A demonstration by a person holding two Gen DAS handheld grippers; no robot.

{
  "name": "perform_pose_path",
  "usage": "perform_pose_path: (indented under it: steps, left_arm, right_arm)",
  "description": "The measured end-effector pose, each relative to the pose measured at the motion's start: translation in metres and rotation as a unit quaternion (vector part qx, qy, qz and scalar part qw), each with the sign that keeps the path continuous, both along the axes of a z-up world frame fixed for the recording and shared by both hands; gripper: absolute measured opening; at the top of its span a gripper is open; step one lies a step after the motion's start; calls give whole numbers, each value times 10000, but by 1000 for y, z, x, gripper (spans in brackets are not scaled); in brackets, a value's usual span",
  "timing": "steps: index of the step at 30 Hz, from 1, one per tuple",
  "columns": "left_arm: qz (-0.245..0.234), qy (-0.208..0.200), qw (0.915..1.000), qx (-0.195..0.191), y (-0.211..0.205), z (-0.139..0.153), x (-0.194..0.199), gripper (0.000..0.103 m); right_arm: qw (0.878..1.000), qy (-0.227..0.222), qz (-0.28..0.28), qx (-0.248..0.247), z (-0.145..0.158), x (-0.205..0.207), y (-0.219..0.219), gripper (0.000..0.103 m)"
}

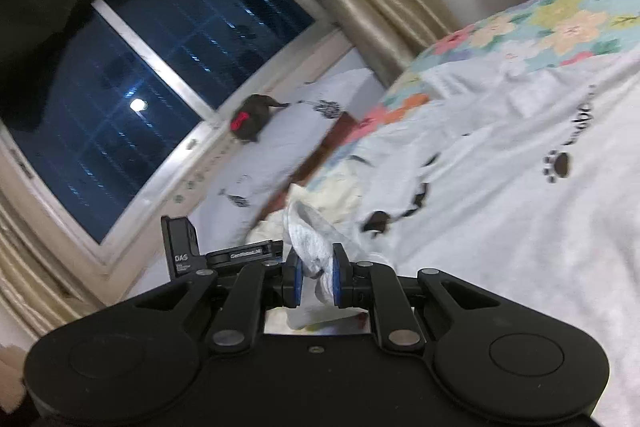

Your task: Fold clothes

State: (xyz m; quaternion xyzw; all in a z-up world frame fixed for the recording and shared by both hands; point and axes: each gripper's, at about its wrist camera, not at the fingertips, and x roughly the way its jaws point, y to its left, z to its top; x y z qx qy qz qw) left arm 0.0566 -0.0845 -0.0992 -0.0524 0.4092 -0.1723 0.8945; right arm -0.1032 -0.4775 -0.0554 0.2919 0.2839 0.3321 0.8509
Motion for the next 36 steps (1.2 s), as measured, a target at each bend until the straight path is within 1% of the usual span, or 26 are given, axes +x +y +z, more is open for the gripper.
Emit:
perform_pose_path:
  steps: [1,3,4,5,6,7,9,10,11,12,13,14,15,18,20,21,22,23,24,25,26,28,31,32,33,36]
  left_arm:
    - [88,133,9999,-48,0,-8,9,81]
    - [31,84,9999,-72,-1,-10,15,78]
    - [-35,9,10000,-73,-1,-9,16,47]
    - [-101,-67,9999,-74,-2,-8,18,23]
    - [-171,-128,9997,-110,-2,-4,18,10]
    - [-184,-274,9994,-109,-2,4,15,10]
    - [-88,-830,9965,109,-3,26,4,9]
    - [19,-1241,9916,358,-1,44,-7,10]
    - [173,-1669,9838,632,5,64,-20,10]
    - [339,-1965,9765,816,11,79,-30,10]
    - [551,-2040,9738,835,22,91,-36,10]
    - [765,-1943,9756,684,38,98,-39,10]
    - [934,-1717,9787,627,51,95,-37,10]
    - [1392,-885,9815,976,79,62,-21,21]
    - [1590,-511,9762,1382,89,47,-20,22]
    - [1604,-471,9770,1325,94,47,-26,25]
    - [1551,-544,9814,990,100,54,-34,30]
    - [1386,-661,9859,668,102,62,-44,32]
    - [1114,-817,9898,360,100,72,-54,38]
    - [839,-972,9917,50,99,83,-65,48]
    - [544,-1098,9922,-215,95,90,-75,52]
    - [-125,-1260,9897,-671,82,98,-94,65]
    - [-1065,-1176,9793,-1257,63,97,-117,76]
    - [-1303,-1113,9766,-1297,55,95,-123,78]
    - [-1471,-1076,9756,-1223,47,91,-129,82]
    - [-1795,-1118,9756,-596,22,76,-138,84]
  right_arm:
    - [10000,8,-19,-3,-1,1,-2,16]
    - [10000,18,-40,22,-3,2,-5,16]
    - [10000,23,-39,25,-4,2,-7,17]
    - [10000,28,-30,20,-5,3,-8,17]
    - [10000,36,-17,9,-6,3,-9,17]
    - [10000,46,-1,-7,-8,4,-11,17]
    - [10000,60,41,-52,-10,5,-11,17]
    - [9999,66,63,-77,-11,6,-11,17]
    - [9999,73,92,-84,-11,8,-10,17]
    - [9999,70,141,-69,-11,9,-9,17]
    - [9998,60,200,-48,-10,10,-6,17]
    - [9995,21,310,-6,-9,10,-3,17]
    - [9989,-42,469,57,-7,9,2,17]
    - [9952,-118,958,153,-6,12,27,17]
    - [9922,-78,1240,108,-10,15,46,17]
    - [9911,-31,1333,14,-14,18,55,17]
    - [9899,22,1413,-99,-20,22,65,17]
    - [9893,70,1444,-202,-24,25,73,17]
    - [9891,110,1443,-290,-28,27,78,17]
    - [9889,145,1435,-357,-31,30,82,17]
    - [9890,154,1418,-388,-31,31,83,17]
    - [9897,122,1372,-399,-28,33,81,17]
    - [9909,29,1268,-448,-21,36,77,17]
    - [9910,-2,1242,-500,-18,37,75,17]
    - [9908,-34,1222,-576,-16,38,74,17]
    - [9904,-113,1163,-732,-10,43,71,17]
